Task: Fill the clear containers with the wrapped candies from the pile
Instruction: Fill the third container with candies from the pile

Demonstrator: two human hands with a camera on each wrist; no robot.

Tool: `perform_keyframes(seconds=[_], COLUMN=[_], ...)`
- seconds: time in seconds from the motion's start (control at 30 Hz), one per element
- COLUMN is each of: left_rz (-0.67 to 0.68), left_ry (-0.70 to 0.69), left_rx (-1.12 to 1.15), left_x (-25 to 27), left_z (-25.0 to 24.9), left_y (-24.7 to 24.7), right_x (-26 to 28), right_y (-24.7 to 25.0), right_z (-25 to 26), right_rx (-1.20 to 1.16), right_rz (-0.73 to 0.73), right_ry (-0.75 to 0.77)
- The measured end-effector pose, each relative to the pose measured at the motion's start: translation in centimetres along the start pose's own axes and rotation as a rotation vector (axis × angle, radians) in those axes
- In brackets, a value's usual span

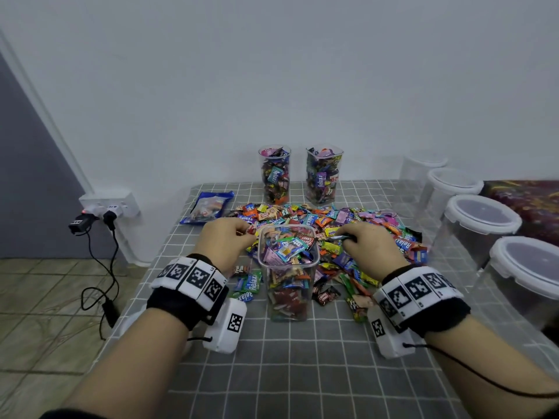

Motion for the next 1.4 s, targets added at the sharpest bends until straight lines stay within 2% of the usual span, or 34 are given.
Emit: perform_keyframes(seconds=[0.27,0.6,0.9,1.1,1.17,1.23,1.33,1.4], left_rz=[-0.097,-0.112,-0.132,-0.161,-0.173,-0.184,-0.165,-0.138], left_ry=[-0.007,0.007,0.001,0.016,0.008,-0.002,-0.009,-0.014], left_rx=[0.121,0.202,0.221,0.279,0.309,0.35,0.445,0.52], left_x=[0.3,0.9,1.2,1.1,1.1,1.1,1.1,1.2], left_z=[-1.4,-2.6,-2.6,-2.7,-3.2,-4.0,-5.4,-6.2], left_y=[2.0,3.0,3.3,4.2,4.7,5.3,5.9,6.0], right_x=[-0.2,1.1,2.1,2.9,3.2,3.5,4.2,4.4], right_y=[3.1,2.9,2.9,3.8,3.1,1.9,0.2,-0.7], right_z=[4.5,10.7,11.1,8.8,7.7,6.6,5.9,5.8], right_rx=[-0.249,-0.158,-0.186,-0.341,-0.445,-0.55,-0.631,-0.72], right_rz=[-0.107,-0.086,-0.01,-0.118,-0.044,0.095,0.279,0.346], right_ry=[0.031,0.283,0.316,0.209,0.116,0.017,-0.049,-0.079])
Point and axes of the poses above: each hand's wrist, its own x-axis away from the middle knuckle, its own y-axis out of the back of the hand, z = x × y, the point moved 5 cm from there along -x, towards the middle knuckle, and after that the axes turned 14 degrees about -z, right-handed, at the moved point
